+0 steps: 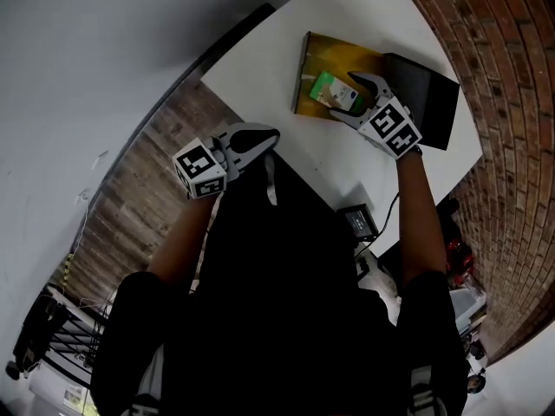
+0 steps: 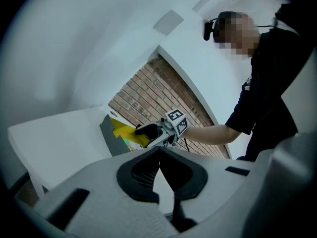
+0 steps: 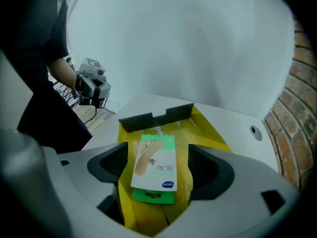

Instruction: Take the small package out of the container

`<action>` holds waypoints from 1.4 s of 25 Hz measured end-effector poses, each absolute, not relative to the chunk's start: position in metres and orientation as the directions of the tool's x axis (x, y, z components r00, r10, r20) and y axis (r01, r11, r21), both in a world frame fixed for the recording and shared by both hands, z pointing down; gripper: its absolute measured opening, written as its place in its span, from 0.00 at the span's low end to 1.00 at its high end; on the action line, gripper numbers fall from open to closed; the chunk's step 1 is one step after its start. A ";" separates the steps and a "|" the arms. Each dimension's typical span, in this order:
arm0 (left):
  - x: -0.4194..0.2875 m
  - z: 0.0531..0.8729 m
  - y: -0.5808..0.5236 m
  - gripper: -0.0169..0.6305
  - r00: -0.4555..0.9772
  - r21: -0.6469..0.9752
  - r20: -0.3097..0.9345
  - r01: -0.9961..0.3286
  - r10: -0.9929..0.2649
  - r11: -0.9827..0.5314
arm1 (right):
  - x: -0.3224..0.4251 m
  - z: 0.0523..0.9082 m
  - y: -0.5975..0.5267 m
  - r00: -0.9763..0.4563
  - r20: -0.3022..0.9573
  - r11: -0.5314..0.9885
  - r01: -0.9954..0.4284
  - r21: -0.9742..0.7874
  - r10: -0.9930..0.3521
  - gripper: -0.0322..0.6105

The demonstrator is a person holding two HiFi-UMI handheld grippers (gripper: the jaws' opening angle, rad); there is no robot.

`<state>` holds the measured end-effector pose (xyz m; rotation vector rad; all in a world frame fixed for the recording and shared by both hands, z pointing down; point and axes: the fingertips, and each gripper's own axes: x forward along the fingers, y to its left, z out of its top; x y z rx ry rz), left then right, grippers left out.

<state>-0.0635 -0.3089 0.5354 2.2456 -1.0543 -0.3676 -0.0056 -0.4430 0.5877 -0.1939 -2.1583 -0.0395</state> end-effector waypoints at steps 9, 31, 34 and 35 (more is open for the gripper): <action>-0.064 0.542 -0.305 0.05 0.631 0.641 0.019 -0.603 -0.776 -0.474 | -0.003 0.613 -0.448 -0.431 0.897 0.985 0.169 -0.028 0.099 0.67; -0.064 0.548 -0.296 0.05 0.613 0.656 0.019 -0.604 -0.790 -0.452 | 0.002 0.634 -0.448 -0.222 0.974 0.977 0.215 -0.004 0.052 0.67; -0.063 0.548 -0.295 0.05 0.612 0.655 0.019 -0.605 -0.790 -0.452 | 0.003 0.633 -0.447 -0.221 0.974 0.975 0.222 -0.004 0.054 0.66; -0.063 0.548 -0.295 0.05 0.612 0.656 0.019 -0.605 -0.791 -0.452 | 0.003 0.633 -0.447 -0.221 0.974 0.974 0.225 -0.003 0.055 0.65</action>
